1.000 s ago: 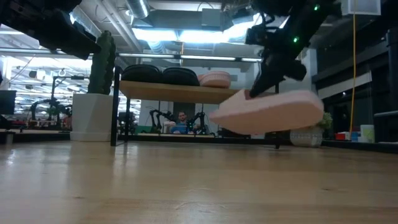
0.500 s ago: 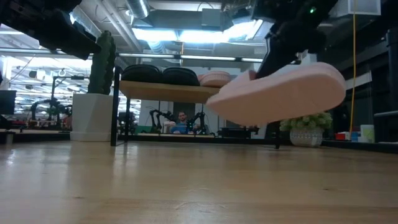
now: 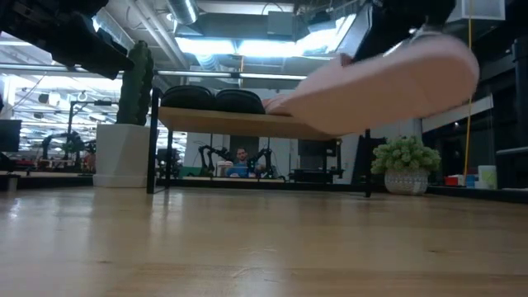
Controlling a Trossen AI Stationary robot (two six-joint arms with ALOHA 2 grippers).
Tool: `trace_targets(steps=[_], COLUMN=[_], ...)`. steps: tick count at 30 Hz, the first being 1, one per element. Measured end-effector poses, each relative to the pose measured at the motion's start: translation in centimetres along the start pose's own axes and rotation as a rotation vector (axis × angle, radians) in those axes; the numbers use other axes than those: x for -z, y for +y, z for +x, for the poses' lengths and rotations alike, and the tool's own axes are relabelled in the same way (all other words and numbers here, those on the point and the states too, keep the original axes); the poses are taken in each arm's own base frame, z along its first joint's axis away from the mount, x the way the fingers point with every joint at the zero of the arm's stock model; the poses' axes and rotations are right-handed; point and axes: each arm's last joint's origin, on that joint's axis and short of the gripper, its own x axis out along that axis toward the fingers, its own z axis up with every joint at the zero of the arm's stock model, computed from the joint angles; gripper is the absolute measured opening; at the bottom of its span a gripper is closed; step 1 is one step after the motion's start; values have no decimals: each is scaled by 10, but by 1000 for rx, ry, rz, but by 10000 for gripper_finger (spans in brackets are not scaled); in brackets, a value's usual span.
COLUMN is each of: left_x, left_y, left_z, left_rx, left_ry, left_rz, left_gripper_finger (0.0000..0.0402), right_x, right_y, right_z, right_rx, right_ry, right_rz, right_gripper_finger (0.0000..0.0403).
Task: Pick and place slides into the shelf
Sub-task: Put the pink slide on the shelf
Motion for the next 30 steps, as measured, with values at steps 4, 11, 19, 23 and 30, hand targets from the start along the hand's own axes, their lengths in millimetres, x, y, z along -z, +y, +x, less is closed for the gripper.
trace_targets(steps=[4, 11, 19, 23, 30], left_x=[0, 0, 0, 0, 0], left_y=[0, 0, 0, 0, 0], left_z=[0, 0, 0, 0, 0], left_rx=[0, 0, 0, 0, -1], left_ry=[0, 0, 4, 4, 4], left_rz=[0, 0, -16, -29, -29], left_gripper_finger=[0, 0, 0, 0, 0], right_x=[-8, -21, -39, -45, -49], right_y=[-6, -21, -37, -49, -75], right_z=[-14, -34, -51, -52, -41], right_rx=[51, 114, 237, 267, 406], right_ry=[-13, -12, -81, -76, -45], right_rz=[-20, -52, -83, -70, -7], right_gripper_finger=[4, 4, 4, 4, 4])
